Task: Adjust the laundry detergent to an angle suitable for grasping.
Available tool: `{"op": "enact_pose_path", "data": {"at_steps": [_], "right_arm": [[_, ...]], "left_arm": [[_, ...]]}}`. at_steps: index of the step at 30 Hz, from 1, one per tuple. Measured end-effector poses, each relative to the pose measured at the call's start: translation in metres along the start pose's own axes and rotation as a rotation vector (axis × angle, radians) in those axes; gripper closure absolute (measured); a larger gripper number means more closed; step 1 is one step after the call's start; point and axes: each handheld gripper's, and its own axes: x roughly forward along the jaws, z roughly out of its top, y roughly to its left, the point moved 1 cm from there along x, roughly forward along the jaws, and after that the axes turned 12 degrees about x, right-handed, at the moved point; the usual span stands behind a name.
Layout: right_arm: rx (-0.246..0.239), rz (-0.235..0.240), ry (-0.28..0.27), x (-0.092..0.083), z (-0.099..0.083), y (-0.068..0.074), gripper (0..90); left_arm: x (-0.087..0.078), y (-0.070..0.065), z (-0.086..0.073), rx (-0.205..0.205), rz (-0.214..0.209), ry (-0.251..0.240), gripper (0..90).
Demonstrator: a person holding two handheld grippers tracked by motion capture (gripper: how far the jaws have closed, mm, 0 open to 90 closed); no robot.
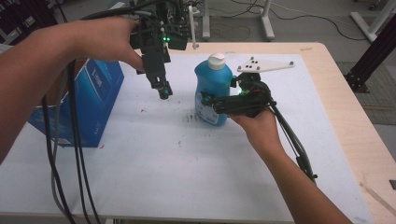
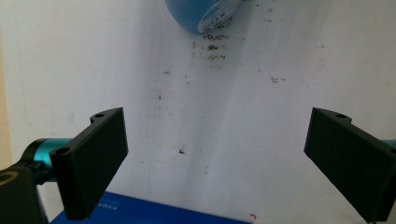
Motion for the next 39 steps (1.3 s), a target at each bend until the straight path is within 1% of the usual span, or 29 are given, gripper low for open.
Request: {"op": "enact_pose_path", "data": {"at_steps": [3,5,8,10,13,18,24,28,32,34,37,39], "right_arm": [[-0.003,0.002,0.003,0.000,0.000,0.000,18.0],[-0.012,0.010,0.000,0.000,0.000,0.000,23.6],[-0.015,0.011,-0.002,0.000,0.000,0.001,23.8],[-0.016,0.009,-0.003,0.000,0.000,0.001,25.8],[-0.023,0.011,-0.003,0.000,-0.001,0.001,30.6],[-0.042,0.028,-0.003,0.000,-0.001,0.004,39.2],[-0.076,0.012,-0.008,-0.001,0.000,0.006,41.3],[-0.108,-0.020,-0.019,-0.003,0.001,0.008,43.9],[-0.115,-0.033,-0.014,-0.004,0.001,0.010,44.8],[-0.112,-0.020,-0.010,-0.006,0.002,0.011,45.1],[-0.125,-0.006,-0.006,-0.008,0.004,0.013,45.2],[-0.136,0.032,0.009,-0.013,0.006,0.015,45.2]], "left_arm": [[0.000,0.000,0.000,-0.002,0.002,-0.002,6.2],[-0.001,0.000,0.000,-0.003,0.002,-0.004,6.2],[-0.001,-0.001,-0.001,-0.005,0.001,-0.003,6.2],[-0.001,-0.001,-0.001,-0.004,0.000,-0.002,6.2],[-0.001,-0.001,-0.001,-0.003,0.001,-0.003,6.2],[-0.001,-0.001,-0.001,-0.001,0.001,-0.003,6.2],[0.000,-0.001,-0.001,-0.002,-0.001,-0.002,6.2],[0.001,-0.001,-0.001,-0.003,-0.001,-0.005,6.2],[0.001,-0.001,-0.001,-0.004,0.000,-0.006,6.2],[0.000,-0.001,-0.002,-0.004,-0.002,-0.003,6.2],[0.000,-0.001,-0.002,-0.006,-0.001,-0.004,6.2],[-0.001,-0.002,-0.003,-0.003,0.000,-0.006,6.2]]}}
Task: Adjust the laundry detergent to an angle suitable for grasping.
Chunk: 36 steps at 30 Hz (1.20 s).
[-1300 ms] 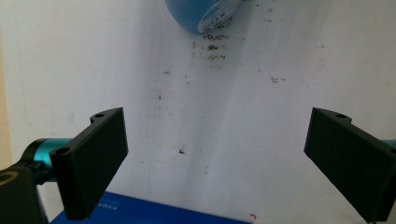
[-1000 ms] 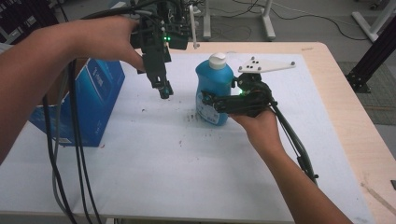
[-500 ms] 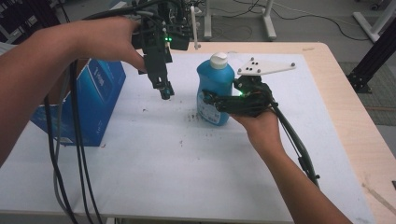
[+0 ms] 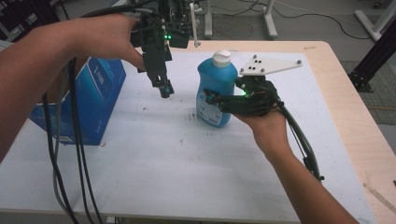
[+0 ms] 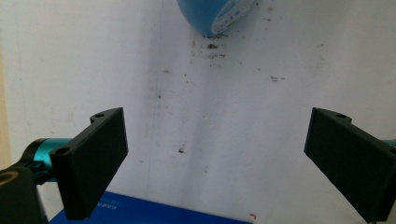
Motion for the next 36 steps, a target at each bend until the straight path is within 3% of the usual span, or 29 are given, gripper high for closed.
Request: {"op": "enact_pose_path", "data": {"at_steps": [4,7,11,18,23,26,36], "right_arm": [[-0.026,0.043,0.024,-0.006,0.002,0.002,45.2],[-0.081,0.107,0.065,-0.014,0.004,0.007,45.2],[-0.096,0.151,0.081,-0.018,0.005,0.009,45.2],[-0.120,0.285,0.122,-0.025,0.004,0.009,45.1],[-0.166,0.378,0.166,-0.024,0.001,0.014,45.0],[-0.189,0.393,0.184,-0.022,-0.001,0.017,45.0],[-0.200,0.459,0.216,-0.015,-0.003,0.020,45.1]], "left_arm": [[-0.001,0.000,0.000,0.000,0.001,-0.001,6.2],[-0.001,-0.003,0.000,0.005,0.003,-0.002,6.2],[-0.003,-0.005,0.001,0.015,-0.004,-0.001,6.2],[-0.004,-0.011,0.004,0.032,-0.013,0.001,6.2],[-0.004,-0.015,0.006,0.046,-0.024,0.003,6.2],[-0.002,-0.017,0.006,0.055,-0.034,0.004,6.2],[-0.001,-0.018,0.005,0.058,-0.044,0.006,6.2]]}}
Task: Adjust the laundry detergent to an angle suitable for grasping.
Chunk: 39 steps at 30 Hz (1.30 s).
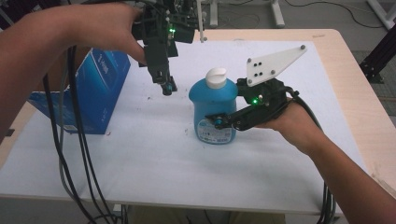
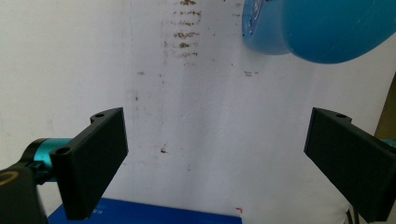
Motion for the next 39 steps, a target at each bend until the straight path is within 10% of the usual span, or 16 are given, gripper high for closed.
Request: {"op": "enact_pose_path", "data": {"at_steps": [39], "right_arm": [[-0.002,0.017,0.008,0.0031,-0.0024,-0.0013,33.5]], "left_arm": [[0.0013,-0.0006,-0.0003,-0.003,-0.004,0.009,6.2]]}}
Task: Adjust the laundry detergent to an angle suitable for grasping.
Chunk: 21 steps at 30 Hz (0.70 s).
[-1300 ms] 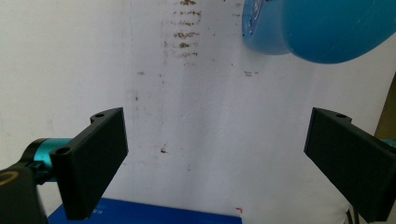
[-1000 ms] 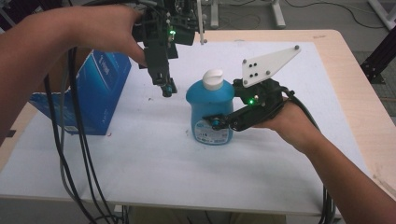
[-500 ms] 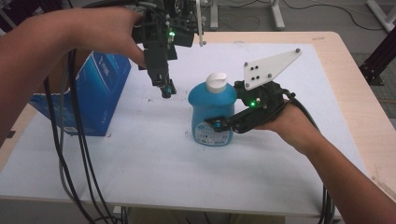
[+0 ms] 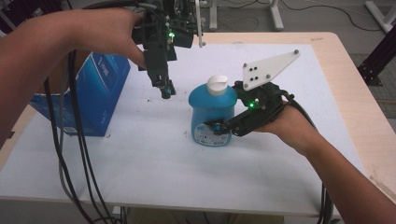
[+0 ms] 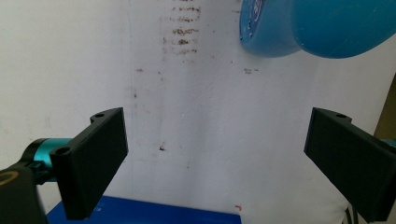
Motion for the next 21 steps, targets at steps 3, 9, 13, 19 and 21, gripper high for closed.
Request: {"op": "enact_pose_path", "data": {"at_steps": [3,9,13,19,21], "right_arm": [[0.019,-0.002,0.002,0.0004,-0.0004,0.0003,27.5],[0.044,-0.011,-0.001,-0.0032,-0.0013,0.0003,22.9],[0.048,-0.018,0.001,-0.0037,-0.0012,0.0006,22.7],[0.052,-0.029,0.005,-0.0041,-0.0013,0.0027,21.2],[0.076,-0.044,0.003,-0.0081,-0.0011,0.0032,12.6]], "left_arm": [[-0.0005,-0.0002,-0.0009,-0.006,0.003,0.001,6.2],[-0.0008,-0.0001,-0.0018,-0.007,0.006,0.001,6.2],[-0.0008,0.0000,-0.0019,-0.010,0.008,-0.002,6.2],[-0.0017,-0.0002,-0.0032,-0.015,0.011,-0.005,6.2],[-0.0019,-0.0005,-0.0038,-0.016,0.012,-0.007,6.2]]}}
